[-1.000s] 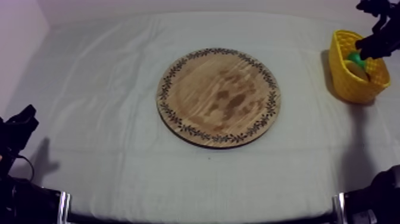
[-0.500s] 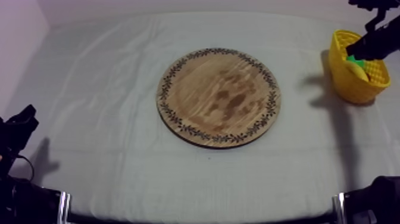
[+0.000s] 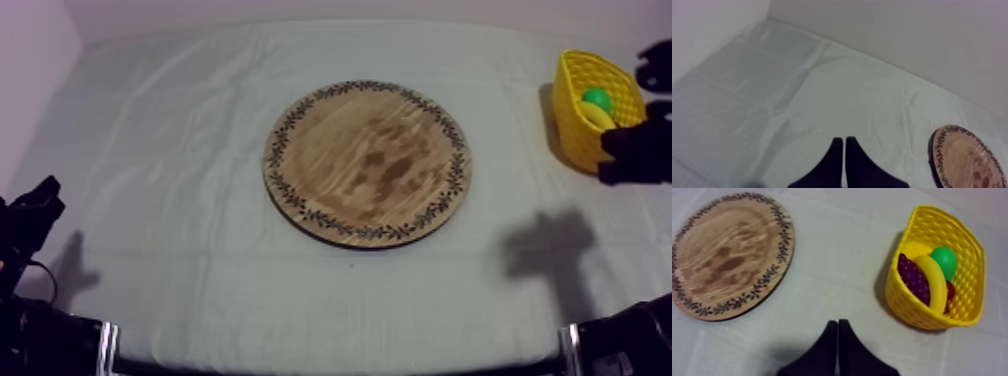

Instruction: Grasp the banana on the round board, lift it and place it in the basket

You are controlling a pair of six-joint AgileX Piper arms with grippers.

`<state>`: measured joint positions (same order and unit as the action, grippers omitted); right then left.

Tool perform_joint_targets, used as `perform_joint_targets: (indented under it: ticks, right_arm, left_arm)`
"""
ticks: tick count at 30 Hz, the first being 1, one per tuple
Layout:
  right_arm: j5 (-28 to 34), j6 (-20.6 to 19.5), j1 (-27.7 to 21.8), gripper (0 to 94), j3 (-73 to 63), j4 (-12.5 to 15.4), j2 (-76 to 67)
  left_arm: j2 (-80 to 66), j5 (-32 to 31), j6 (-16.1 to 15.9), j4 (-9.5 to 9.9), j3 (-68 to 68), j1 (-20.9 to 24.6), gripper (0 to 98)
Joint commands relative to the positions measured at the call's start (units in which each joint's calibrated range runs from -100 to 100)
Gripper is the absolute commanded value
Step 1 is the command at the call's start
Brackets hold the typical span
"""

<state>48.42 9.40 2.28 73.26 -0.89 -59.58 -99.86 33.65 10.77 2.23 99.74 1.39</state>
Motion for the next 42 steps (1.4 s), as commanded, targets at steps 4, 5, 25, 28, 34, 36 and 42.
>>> perform_joint_targets:
  ticks: [4, 5, 25, 28, 34, 36, 42]
  right_arm:
    - [0.09, -0.3, -0.86, 0.7, 5.98, -0.29, -23.59]
    - [0.18, -0.28, -1.06, 0.7, 6.67, -0.28, -25.59]
    - [-2.28, -3.61, -2.83, 0.7, 14.94, -0.69, -36.05]
    - [-7.83, -2.1, -7.24, 1.1, 21.13, 3.4, -36.12]
    - [-10.73, -5.2, -10.22, 1.3, 25.88, 3.94, -36.25]
    - [-9.9, -7.29, -10.31, 0.9, 26.06, 3.25, -36.25]
    - [-8.08, -11.23, -10.32, 0.7, 25.86, 2.42, -36.26]
  left_arm:
    - [0.03, -0.02, 0.0, -0.01, 0.04, 0.02, 0.1]
    - [0.03, -0.02, 0.0, -0.01, 0.04, 0.02, 0.1]
    - [0.03, -0.02, 0.0, -0.01, 0.04, 0.02, 0.1]
    - [0.03, -0.02, 0.0, -0.01, 0.04, 0.02, 0.1]
    - [0.03, -0.02, 0.0, -0.01, 0.04, 0.02, 0.1]
    - [0.03, -0.02, 0.0, -0.01, 0.04, 0.02, 0.1]
    - [0.03, -0.02, -0.02, -0.01, 0.04, 0.02, 0.1]
